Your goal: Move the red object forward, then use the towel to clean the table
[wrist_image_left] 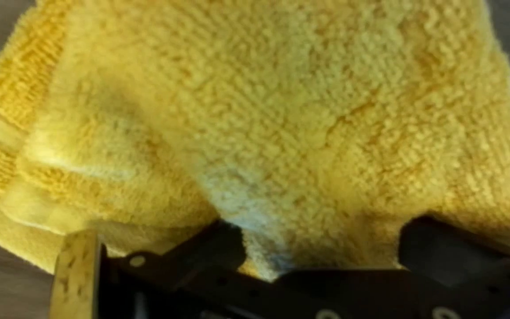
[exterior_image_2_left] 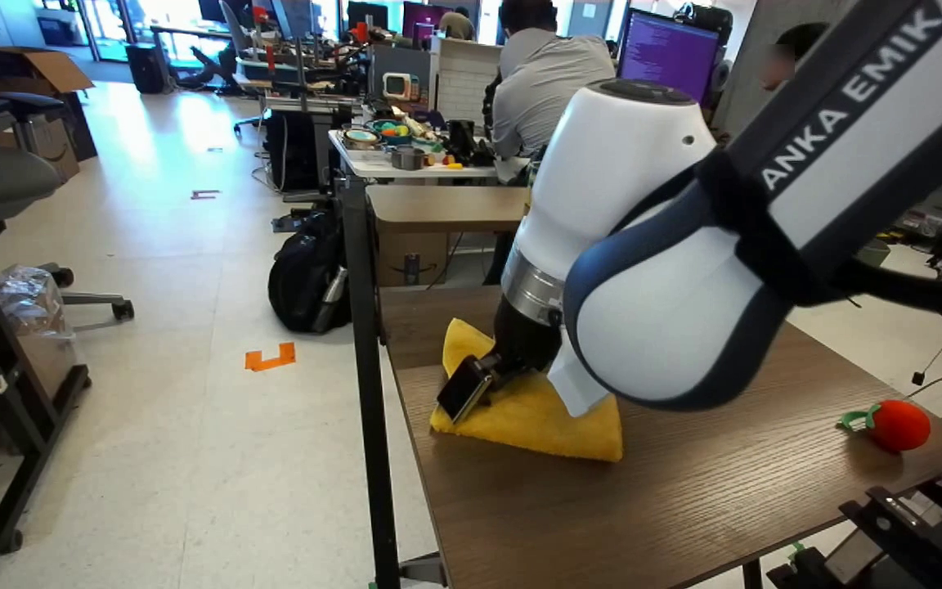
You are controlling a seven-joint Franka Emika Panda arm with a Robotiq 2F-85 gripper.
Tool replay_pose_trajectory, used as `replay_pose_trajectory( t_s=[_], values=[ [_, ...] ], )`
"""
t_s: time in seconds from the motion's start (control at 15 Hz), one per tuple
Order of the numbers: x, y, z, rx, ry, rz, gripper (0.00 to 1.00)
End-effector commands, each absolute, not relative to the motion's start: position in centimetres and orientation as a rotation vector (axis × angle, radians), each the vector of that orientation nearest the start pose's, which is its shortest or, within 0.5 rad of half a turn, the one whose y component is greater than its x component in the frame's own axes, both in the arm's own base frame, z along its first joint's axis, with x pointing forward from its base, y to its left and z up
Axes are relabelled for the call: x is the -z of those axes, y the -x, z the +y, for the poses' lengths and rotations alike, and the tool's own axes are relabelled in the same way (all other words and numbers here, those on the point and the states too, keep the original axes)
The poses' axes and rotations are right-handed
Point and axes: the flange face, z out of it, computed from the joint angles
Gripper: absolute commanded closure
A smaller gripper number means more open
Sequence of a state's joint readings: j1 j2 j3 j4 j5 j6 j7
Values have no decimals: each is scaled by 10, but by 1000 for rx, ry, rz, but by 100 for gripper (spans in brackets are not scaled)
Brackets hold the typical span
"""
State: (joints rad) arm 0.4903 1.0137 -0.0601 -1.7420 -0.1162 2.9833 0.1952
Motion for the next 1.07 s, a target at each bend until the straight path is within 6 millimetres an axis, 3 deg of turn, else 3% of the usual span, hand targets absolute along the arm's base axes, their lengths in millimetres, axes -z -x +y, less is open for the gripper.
replay_pose_trajectory(
  t_s=[0.0,0.27,0.47,0.67,1.0],
  values=[
    [1,-511,296,302,2998,-877,0],
    [-3,-473,299,233,2904,-1112,0],
    [-5,-476,275,200,2956,-1061,0],
    [-1,-501,232,182,3060,-763,0],
    [11,-537,143,159,3129,-385,0]
  ],
)
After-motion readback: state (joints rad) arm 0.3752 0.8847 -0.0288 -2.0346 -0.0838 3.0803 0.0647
